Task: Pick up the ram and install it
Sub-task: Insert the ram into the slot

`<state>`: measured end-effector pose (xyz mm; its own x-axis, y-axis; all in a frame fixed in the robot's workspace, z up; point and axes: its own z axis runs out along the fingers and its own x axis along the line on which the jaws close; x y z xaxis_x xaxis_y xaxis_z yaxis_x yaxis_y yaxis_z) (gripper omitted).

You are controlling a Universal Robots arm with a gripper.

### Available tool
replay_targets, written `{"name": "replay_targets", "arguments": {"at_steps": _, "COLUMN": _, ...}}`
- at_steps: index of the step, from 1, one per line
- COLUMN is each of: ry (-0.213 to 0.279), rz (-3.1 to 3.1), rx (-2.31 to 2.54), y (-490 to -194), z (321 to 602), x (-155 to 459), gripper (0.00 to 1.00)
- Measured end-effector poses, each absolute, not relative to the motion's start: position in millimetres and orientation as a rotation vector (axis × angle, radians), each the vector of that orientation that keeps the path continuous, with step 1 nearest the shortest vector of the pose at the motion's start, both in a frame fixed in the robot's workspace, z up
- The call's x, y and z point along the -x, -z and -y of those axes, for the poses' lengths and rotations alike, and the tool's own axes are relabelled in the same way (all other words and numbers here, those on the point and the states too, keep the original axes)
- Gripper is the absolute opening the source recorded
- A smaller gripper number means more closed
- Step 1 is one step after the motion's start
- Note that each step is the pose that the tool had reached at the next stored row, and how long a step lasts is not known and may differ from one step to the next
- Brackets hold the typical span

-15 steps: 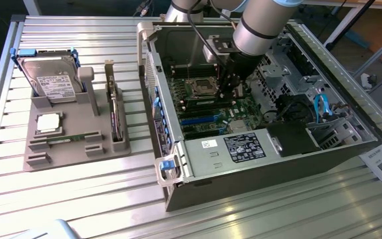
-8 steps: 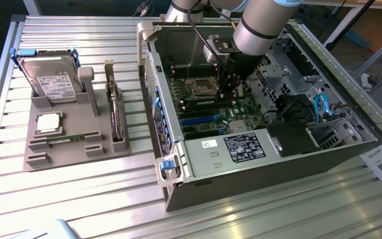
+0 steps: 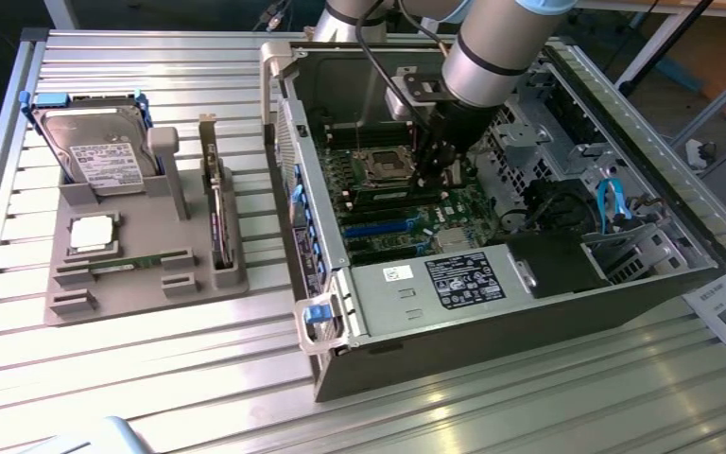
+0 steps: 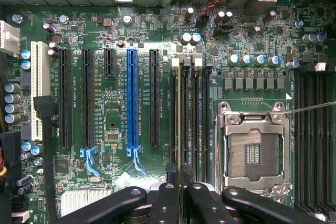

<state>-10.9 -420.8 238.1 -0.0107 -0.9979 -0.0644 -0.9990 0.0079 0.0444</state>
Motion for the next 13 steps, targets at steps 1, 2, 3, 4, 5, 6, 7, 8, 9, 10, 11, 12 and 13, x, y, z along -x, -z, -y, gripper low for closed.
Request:
{"name": "replay_targets", "arguments": {"at_steps": 1, "ry": -0.120, "rz": -2.220, "rx": 2.199, "y": -238.0, "z": 420.8, "x": 11.0, "gripper": 0.12}}
{"name": "replay_targets", "arguments": {"at_steps": 2, "ry": -0.120, "rz": -2.220, "rx": 2.199, "y": -237.7, "z": 420.8, "x": 11.0, "gripper": 0.12}}
{"name": "replay_targets", "arguments": {"at_steps": 3, "ry": -0.120, "rz": -2.220, "rx": 2.199, "y": -237.5, "z": 420.8, "x": 11.0, "gripper": 0.12}}
{"name": "replay_targets", "arguments": {"at_steps": 4, "ry": -0.120, "rz": -2.219, "rx": 2.199, "y": -237.1, "z": 420.8, "x": 11.0, "gripper": 0.12}}
{"name": "replay_targets", "arguments": {"at_steps": 5, "ry": -0.119, "rz": -2.219, "rx": 2.199, "y": -236.9, "z": 420.9, "x": 11.0, "gripper": 0.12}}
{"name": "replay_targets", "arguments": {"at_steps": 6, "ry": -0.119, "rz": -2.219, "rx": 2.199, "y": -236.8, "z": 420.9, "x": 11.0, "gripper": 0.12}}
{"name": "replay_targets", "arguments": {"at_steps": 7, "ry": -0.119, "rz": -2.219, "rx": 2.199, "y": -236.7, "z": 420.9, "x": 11.0, "gripper": 0.12}}
{"name": "replay_targets", "arguments": {"at_steps": 8, "ry": -0.119, "rz": -2.219, "rx": 2.199, "y": -236.5, "z": 420.9, "x": 11.0, "gripper": 0.12}}
{"name": "replay_targets", "arguments": {"at_steps": 9, "ry": -0.119, "rz": -2.219, "rx": 2.199, "y": -236.0, "z": 420.9, "x": 11.0, "gripper": 0.12}}
{"name": "replay_targets", "arguments": {"at_steps": 10, "ry": -0.118, "rz": -2.219, "rx": 2.199, "y": -235.7, "z": 420.9, "x": 11.1, "gripper": 0.12}}
{"name": "replay_targets", "arguments": {"at_steps": 11, "ry": -0.118, "rz": -2.219, "rx": 2.199, "y": -235.5, "z": 420.9, "x": 11.1, "gripper": 0.12}}
{"name": "replay_targets", "arguments": {"at_steps": 12, "ry": -0.118, "rz": -2.219, "rx": 2.199, "y": -234.9, "z": 420.9, "x": 11.1, "gripper": 0.12}}
{"name": "replay_targets", "arguments": {"at_steps": 13, "ry": -0.118, "rz": -2.219, "rx": 2.198, "y": -234.6, "z": 420.8, "x": 11.1, "gripper": 0.12}}
